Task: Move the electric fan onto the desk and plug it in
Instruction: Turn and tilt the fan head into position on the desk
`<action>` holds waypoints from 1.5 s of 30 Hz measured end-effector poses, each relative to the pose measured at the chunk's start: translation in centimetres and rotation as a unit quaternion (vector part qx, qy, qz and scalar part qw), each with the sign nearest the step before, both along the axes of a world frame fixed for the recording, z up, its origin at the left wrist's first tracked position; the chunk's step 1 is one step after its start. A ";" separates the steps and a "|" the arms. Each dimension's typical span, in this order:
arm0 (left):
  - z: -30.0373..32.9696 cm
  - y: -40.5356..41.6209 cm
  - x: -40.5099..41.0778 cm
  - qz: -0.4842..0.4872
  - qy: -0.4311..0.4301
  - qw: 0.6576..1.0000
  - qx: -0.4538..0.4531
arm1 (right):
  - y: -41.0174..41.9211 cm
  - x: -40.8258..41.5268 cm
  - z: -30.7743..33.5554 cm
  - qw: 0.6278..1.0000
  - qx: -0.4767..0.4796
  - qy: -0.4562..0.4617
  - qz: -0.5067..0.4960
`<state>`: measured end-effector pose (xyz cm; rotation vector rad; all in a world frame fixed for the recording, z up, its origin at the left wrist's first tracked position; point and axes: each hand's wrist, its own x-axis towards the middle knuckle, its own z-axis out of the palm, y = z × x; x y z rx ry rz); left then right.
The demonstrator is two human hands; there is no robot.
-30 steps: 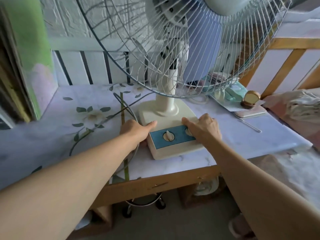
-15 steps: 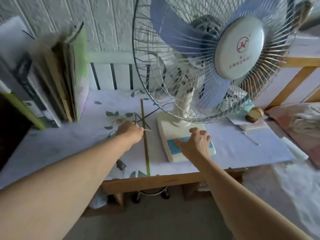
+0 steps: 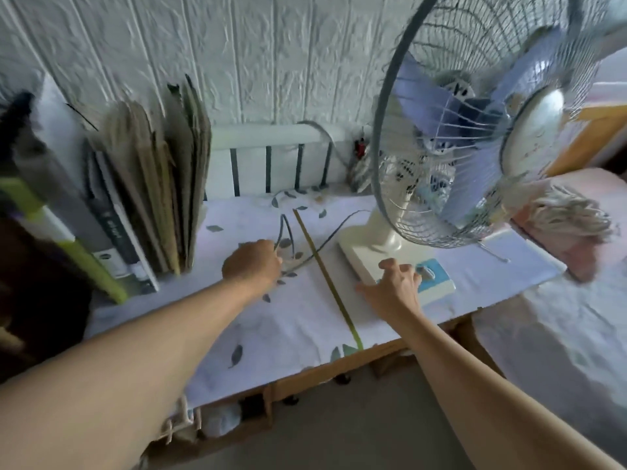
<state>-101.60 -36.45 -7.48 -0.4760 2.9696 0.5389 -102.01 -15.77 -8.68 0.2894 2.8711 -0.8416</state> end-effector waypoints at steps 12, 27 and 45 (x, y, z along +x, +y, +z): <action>-3.7 -1.6 0.8 -0.047 -0.120 0.991 0.046 | -0.9 0.6 -1.5 0.999 0.015 -0.009 -0.039; -1.5 0.2 -3.2 -0.108 0.023 0.994 -0.001 | -1.7 -0.8 -1.1 0.997 0.022 -0.009 -0.074; -1.9 7.3 -16.2 -0.357 0.072 0.877 0.314 | -3.6 -5.0 -6.3 0.968 0.202 0.005 -0.148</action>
